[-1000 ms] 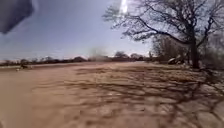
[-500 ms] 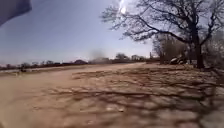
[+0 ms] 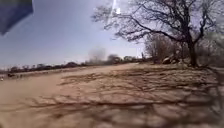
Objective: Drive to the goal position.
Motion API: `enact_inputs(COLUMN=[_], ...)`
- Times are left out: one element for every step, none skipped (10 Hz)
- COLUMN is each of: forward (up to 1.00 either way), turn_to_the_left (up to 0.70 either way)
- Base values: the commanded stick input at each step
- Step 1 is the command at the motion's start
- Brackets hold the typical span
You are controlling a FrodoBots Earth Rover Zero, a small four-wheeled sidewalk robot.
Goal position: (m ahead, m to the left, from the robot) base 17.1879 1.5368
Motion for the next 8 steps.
enact_inputs(forward=[1.0, 1.0, 1.0, 1.0, 1.0, 1.0, 1.0, 1.0], turn_to_the_left=[-0.27, -0.27, 0.0, 0.0, 0.0, 0.0, 0.0, 0.0])
